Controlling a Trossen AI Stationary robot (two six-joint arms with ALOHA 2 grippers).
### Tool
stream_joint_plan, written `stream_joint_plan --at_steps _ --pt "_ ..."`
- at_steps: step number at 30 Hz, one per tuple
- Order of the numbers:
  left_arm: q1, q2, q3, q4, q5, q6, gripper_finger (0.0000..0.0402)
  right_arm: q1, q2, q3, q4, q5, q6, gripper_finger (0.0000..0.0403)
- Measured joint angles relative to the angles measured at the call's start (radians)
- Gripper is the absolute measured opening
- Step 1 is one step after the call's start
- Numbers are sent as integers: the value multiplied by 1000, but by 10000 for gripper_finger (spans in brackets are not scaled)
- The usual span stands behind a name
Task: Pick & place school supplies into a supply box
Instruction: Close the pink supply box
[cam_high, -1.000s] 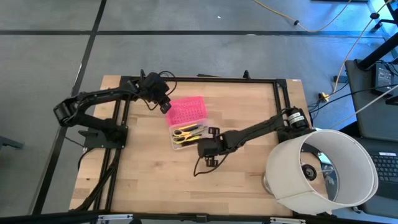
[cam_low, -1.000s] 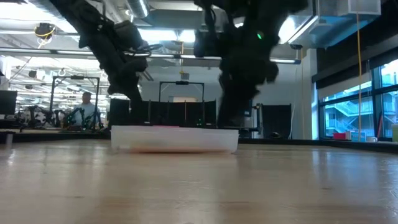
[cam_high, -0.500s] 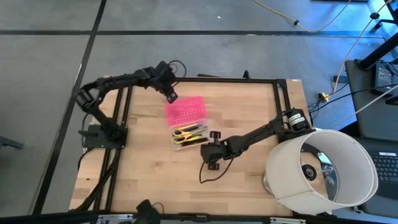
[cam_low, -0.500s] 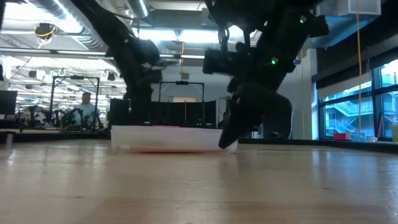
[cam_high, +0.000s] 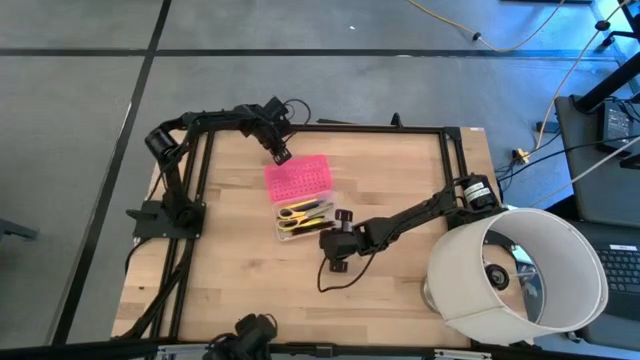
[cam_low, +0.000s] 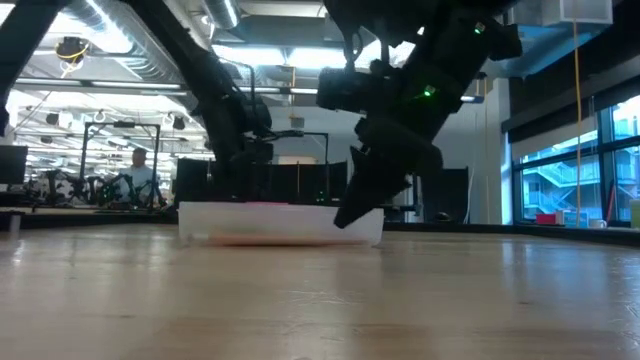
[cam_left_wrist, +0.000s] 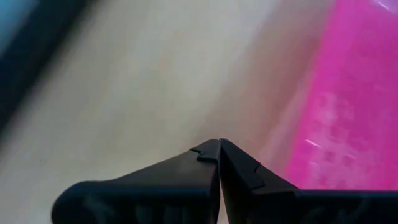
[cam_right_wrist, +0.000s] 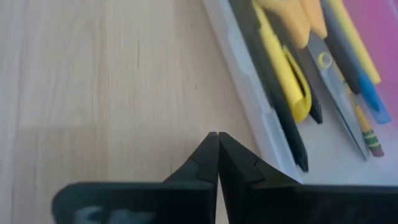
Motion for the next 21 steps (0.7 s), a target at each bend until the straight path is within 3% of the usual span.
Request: stream_joint_plan --at_steps 2,8,13,21 --pt "-2 23 1 -18 36 8 1 -3 0 0 16 0 -1 12" --pt "-9 56 2 -22 16 24 1 -4 0 0 24 -1 -2 5" --pt "-9 60 3 -31 128 74 1 -4 11 1 47 -16 2 6" --pt "-7 60 3 -55 203 108 1 -7 46 0 99 -53 6 5"
